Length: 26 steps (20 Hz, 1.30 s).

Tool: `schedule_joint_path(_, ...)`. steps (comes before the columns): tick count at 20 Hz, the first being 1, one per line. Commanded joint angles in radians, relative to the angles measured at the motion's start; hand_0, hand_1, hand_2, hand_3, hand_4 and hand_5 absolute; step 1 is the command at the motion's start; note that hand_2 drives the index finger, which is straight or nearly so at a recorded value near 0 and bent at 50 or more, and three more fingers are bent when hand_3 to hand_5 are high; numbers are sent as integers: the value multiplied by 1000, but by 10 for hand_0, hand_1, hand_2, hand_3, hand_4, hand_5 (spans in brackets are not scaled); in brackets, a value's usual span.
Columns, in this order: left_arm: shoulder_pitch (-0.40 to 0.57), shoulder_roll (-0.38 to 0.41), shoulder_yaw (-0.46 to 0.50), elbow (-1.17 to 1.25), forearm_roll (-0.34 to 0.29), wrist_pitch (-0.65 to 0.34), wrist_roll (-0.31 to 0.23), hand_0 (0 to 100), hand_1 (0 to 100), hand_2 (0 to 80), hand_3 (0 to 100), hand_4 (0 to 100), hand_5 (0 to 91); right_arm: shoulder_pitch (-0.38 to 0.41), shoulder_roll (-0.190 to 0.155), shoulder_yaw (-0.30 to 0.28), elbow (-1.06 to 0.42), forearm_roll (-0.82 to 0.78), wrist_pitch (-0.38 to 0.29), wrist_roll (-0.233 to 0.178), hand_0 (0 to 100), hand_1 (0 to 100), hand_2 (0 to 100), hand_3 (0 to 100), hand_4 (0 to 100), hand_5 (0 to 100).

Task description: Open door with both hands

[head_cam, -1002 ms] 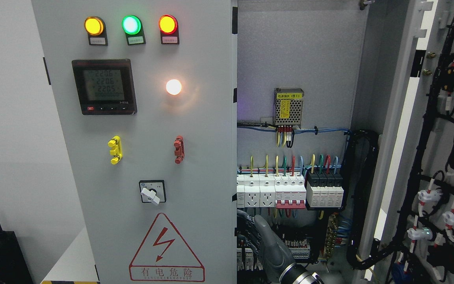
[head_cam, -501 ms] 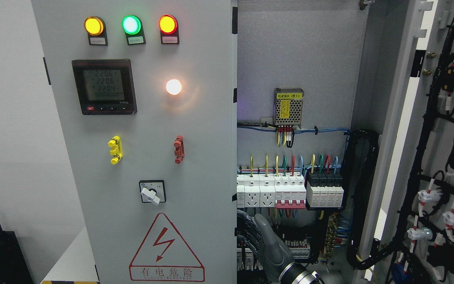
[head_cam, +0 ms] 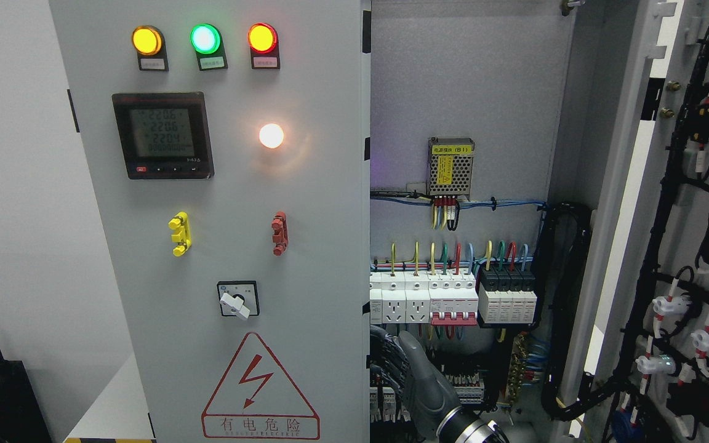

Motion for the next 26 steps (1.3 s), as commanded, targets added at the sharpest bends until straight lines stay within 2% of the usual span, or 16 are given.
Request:
schedule_joint_path(1,0,0,-12,-23,0,-1,0,0,0,0,0,31,0,-8,0,-3,1,-4,2,25,108,0,0,0,0,0)
schedule_joint_path(3,0,0,-12,-23,0,-1,0,0,0,0,0,31,0,-11,0,-3,3,-2,4,45,108,0,0,0,0,0)
schedule_joint_path(15,0,0,-12,-23,0,-1,0,0,0,0,0,31,0,-31,3,-14,45,-5,2,56,108,0,0,0,0,0)
schedule_joint_path(17,0,0,-12,-23,1,-1,0,0,0,0,0,31,0,-31,3,-18,45,-4,4,105,108,0,0,0,0,0)
schedule_joint_path(23,0,0,-12,-23,0,-1,0,0,0,0,0,31,0,-31,3,-35,55,-5,4,123,107,0,0,0,0,0)
schedule_joint_path(26,0,0,-12,-23,0,-1,0,0,0,0,0,31,0,-37,3,-40,62,-5,4,160,107,0,0,0,0,0)
